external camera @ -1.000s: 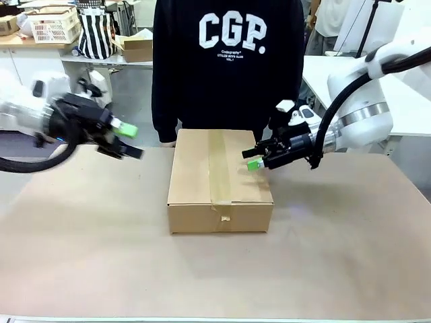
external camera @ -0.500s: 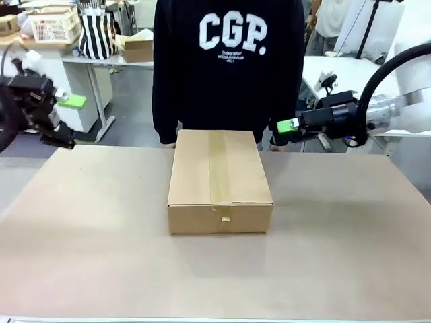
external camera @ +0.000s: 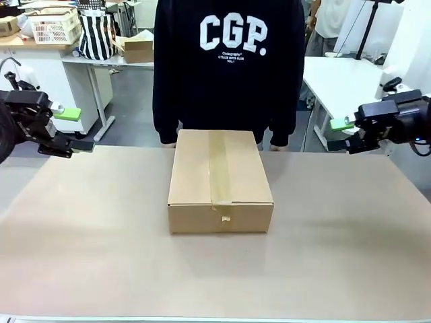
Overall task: Pack the gift set into the box.
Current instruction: Press and hold the closed box until the human finishes sealing it.
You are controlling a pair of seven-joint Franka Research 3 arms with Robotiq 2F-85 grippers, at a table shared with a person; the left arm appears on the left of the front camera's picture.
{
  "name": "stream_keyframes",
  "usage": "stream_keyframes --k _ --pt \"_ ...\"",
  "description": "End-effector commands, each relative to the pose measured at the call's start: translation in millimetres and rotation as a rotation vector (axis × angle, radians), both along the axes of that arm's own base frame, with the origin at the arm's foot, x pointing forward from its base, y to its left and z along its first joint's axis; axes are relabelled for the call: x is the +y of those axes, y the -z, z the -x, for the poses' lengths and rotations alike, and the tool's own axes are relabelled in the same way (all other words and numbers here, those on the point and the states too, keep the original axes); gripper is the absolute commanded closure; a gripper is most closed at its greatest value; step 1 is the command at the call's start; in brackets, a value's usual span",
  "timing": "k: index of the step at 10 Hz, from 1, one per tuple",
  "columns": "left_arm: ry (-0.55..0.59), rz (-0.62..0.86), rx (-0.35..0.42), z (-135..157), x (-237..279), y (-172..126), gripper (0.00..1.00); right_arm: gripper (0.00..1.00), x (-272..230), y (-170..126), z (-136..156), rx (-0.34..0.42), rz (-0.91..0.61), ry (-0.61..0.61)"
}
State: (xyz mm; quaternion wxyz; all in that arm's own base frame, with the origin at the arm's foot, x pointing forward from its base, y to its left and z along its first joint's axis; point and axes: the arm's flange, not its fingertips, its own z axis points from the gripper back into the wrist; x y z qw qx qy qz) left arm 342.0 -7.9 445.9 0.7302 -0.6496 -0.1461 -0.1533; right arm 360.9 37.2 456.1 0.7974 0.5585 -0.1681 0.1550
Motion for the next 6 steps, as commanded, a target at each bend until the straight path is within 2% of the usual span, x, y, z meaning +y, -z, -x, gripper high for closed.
stream_keyframes --k 1,6 --pt "0.008 -0.006 0.016 2.7 -3.8 -5.3 0.0 0.0 20.6 4.1 -11.2 0.005 0.018 -0.038" --pt "0.008 -0.006 0.016 2.7 -3.8 -5.3 0.0 0.0 20.6 4.1 -11.2 0.005 0.018 -0.038"
